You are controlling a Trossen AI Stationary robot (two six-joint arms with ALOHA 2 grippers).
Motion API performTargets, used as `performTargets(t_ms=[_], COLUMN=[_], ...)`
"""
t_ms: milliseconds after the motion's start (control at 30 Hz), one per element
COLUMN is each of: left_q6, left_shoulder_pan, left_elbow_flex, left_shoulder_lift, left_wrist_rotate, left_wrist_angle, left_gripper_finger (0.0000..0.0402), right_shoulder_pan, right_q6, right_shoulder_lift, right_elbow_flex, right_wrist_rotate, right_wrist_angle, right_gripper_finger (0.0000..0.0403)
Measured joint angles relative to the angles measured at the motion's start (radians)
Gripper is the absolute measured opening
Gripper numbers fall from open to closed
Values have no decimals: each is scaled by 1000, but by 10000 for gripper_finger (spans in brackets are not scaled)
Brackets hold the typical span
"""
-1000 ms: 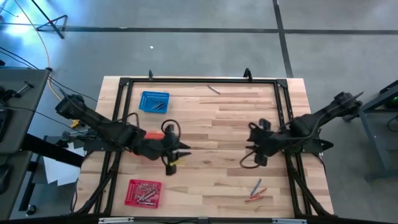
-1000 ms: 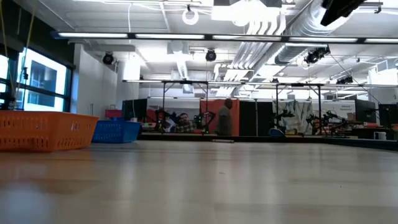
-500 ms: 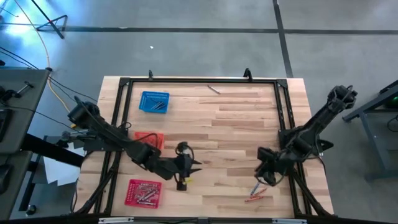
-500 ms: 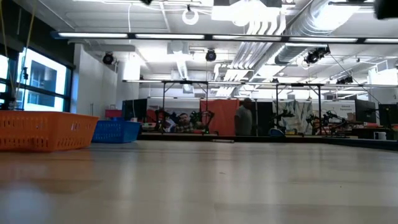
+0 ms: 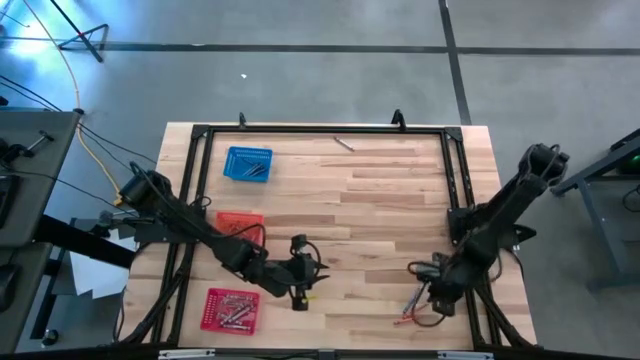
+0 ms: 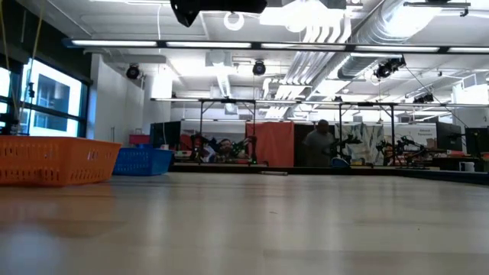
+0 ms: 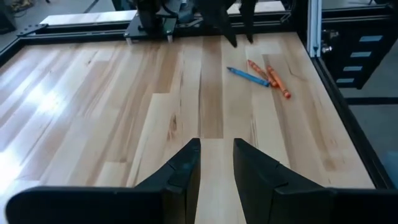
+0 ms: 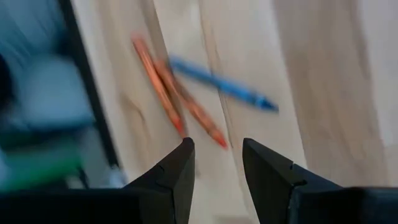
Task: Sort crayons
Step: Put the blue crayon into the blue bin
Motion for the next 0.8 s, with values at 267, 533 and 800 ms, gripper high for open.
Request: performTargets(t_ms=[267, 533, 800], left_q6=[-3, -29, -52], left_shoulder_pan=[-11, -11, -18], left_elbow_flex=[0, 0, 0], left_shoulder_lift=[-2, -2, -2], left_wrist_rotate=[-31, -37, -36], left_wrist_angle=[29, 28, 22], left_gripper_finger=[80, 80, 80], right_shoulder_pan=[0, -1, -15], right_q6=[-325, -722, -938], right_shoulder_lift=[221, 432, 613], right_elbow_flex=[96, 373, 483], right_wrist_rotate=[-80, 50, 94], right_wrist_angle=[-56, -394, -394], right_gripper_finger=[128, 128, 128])
